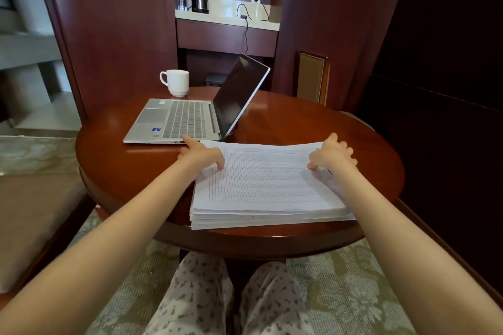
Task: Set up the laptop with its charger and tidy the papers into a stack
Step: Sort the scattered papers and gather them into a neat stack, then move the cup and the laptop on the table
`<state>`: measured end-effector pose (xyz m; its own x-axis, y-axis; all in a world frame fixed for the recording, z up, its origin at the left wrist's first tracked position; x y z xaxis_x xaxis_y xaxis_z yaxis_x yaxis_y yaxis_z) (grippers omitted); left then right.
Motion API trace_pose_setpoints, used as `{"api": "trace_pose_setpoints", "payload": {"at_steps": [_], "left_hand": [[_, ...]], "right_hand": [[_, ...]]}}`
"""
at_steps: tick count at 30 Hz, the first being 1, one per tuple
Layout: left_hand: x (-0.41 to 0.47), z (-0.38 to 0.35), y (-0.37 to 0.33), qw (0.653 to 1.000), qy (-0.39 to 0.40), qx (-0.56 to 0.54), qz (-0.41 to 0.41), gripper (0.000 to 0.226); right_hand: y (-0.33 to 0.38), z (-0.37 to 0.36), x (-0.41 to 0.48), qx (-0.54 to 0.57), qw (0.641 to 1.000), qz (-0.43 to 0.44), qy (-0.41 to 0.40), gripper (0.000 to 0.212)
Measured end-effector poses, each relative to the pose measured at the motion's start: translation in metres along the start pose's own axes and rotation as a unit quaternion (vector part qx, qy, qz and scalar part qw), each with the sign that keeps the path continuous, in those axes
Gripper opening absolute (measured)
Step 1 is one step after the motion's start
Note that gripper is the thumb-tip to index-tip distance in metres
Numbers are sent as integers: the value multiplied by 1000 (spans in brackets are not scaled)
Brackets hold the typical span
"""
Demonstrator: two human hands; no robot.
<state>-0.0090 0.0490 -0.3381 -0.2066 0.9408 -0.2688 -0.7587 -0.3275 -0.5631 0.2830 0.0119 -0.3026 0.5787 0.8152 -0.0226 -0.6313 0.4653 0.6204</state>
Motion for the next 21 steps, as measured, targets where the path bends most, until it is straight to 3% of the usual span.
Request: {"api": "trace_pose_setpoints", "payload": {"at_steps": [3,6,11,21], "left_hand": [[6,16,3,998,18,-63,-9,91],[14,40,10,995,-14,-102,1,62],[26,66,19,988,-39,-147,-27,58],[65,108,35,986,-72,-136,-66,49]], "right_hand": [[28,0,-6,-13,998,68,-13,83],[66,-9,-18,38,988,147,-6,64],[129,-42,-49,122,953,268,68,23],[207,-128,-56,148,918,293,221,28]]}}
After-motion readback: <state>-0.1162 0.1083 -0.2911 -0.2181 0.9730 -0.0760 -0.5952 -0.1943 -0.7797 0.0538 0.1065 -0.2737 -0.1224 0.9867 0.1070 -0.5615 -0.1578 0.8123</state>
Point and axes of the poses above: each hand's wrist, its own x-axis towards the middle knuckle, its own z-axis out of the back of the hand, y = z × x, the point moved 8 cm from there along x, towards the middle knuckle, and after that the axes turned 14 degrees about x, right-handed, at the moved point
